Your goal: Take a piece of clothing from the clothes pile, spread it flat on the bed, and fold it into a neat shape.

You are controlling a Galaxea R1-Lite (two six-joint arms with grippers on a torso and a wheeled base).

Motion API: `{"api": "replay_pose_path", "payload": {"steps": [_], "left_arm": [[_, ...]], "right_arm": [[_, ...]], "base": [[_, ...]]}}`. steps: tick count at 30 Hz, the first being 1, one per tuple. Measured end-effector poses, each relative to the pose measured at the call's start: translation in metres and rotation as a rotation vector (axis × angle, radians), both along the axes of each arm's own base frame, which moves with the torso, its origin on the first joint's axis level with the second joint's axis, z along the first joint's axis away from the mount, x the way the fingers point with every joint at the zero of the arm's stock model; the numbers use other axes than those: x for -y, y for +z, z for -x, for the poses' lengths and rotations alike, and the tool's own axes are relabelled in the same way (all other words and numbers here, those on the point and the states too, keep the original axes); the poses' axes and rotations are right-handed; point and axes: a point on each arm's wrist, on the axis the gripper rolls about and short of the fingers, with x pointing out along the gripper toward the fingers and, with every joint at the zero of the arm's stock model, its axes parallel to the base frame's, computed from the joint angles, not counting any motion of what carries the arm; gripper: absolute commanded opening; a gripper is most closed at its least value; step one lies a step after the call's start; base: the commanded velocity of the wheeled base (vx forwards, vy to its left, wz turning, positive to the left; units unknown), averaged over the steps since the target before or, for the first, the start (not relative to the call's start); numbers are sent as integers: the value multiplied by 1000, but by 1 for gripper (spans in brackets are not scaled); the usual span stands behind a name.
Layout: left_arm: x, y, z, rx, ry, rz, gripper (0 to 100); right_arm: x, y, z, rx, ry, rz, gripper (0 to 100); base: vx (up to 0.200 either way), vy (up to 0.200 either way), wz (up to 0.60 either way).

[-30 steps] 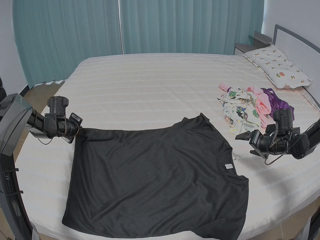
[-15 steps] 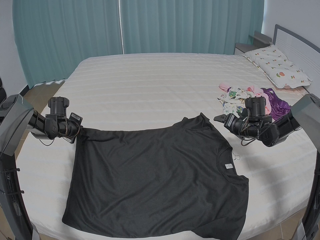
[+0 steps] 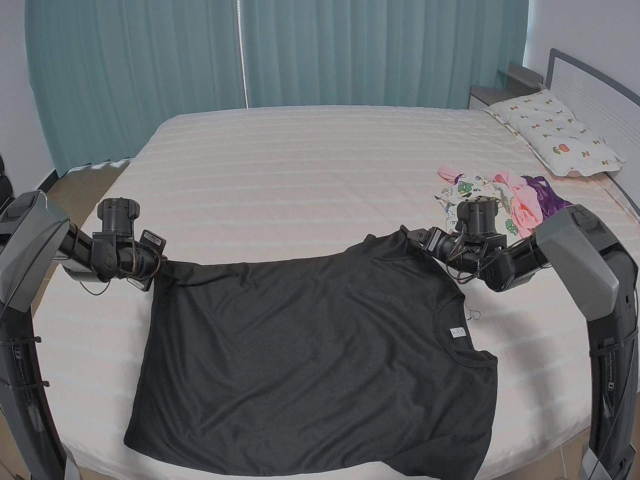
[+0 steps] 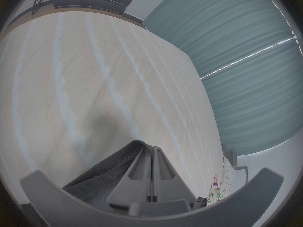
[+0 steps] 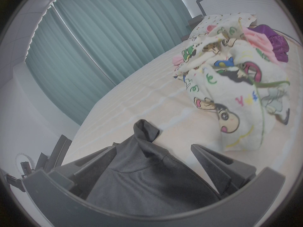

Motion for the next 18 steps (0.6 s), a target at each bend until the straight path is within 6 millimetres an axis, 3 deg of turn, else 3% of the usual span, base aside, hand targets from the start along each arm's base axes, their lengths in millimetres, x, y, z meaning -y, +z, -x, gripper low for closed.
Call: {"api": "replay_pose_path", "payload": {"steps": [1,2,10,18], "left_arm": [[0,0,0,-1,0,0,0],[0,-1,0,-3,0,0,0],[0,-3,1,-11,4,-1,0],[0,-1,-1,5,17,6,0]], "right_arm": [[-2,-4,-3,-2,1,2,100],[-4,-8,-5,-5,1,4,0],[-9,-22,-18,7,-7,1,0],[1,5,-35,123,-106,-18,0]], "base": [[0,0,0],[0,0,0],[0,0,0],[0,0,0]]}}
